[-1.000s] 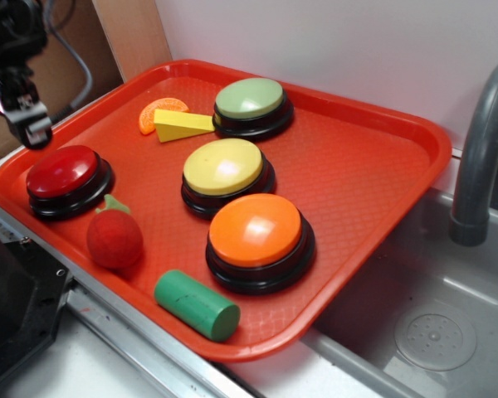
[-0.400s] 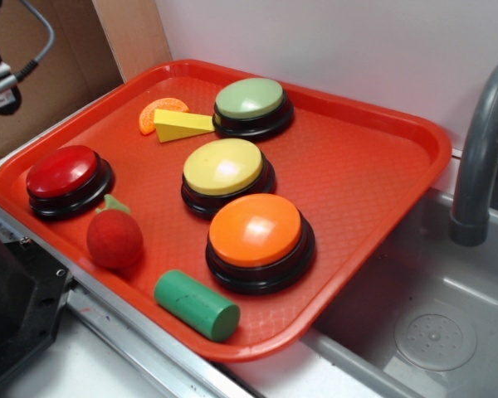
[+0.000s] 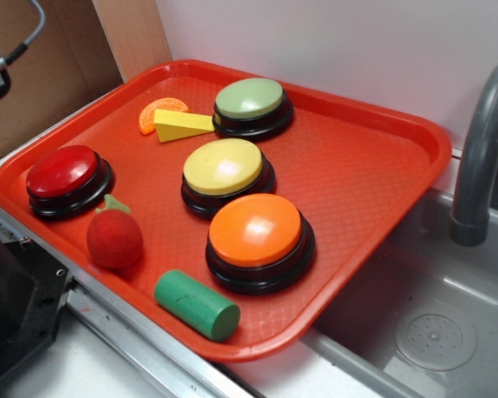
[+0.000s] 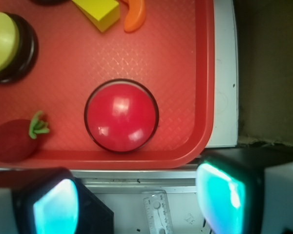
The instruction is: Push the red button.
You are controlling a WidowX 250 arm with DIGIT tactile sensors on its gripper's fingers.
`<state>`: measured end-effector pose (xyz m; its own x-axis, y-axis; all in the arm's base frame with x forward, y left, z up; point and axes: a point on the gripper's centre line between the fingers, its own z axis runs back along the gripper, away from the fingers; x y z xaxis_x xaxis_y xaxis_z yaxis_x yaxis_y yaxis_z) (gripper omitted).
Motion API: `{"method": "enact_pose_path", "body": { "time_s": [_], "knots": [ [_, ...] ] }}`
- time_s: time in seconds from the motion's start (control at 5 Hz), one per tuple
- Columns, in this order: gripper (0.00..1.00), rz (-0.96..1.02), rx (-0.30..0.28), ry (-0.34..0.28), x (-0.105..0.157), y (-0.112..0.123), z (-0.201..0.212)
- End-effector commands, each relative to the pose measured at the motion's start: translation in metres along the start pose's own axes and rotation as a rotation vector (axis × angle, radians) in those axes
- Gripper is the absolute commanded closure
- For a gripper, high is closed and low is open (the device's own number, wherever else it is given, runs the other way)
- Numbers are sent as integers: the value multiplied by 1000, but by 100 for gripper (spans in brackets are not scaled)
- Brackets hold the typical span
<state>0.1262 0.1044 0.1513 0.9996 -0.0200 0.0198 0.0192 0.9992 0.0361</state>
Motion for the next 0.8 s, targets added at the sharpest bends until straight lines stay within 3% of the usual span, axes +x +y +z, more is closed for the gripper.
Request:
{"method": "enact_pose_path", "body": {
  "time_s": [0.0,0.6],
  "knots": [
    [0,39,30,-19,5,12,21],
    [0,31,19,1,20,12,25]
  ]
}}
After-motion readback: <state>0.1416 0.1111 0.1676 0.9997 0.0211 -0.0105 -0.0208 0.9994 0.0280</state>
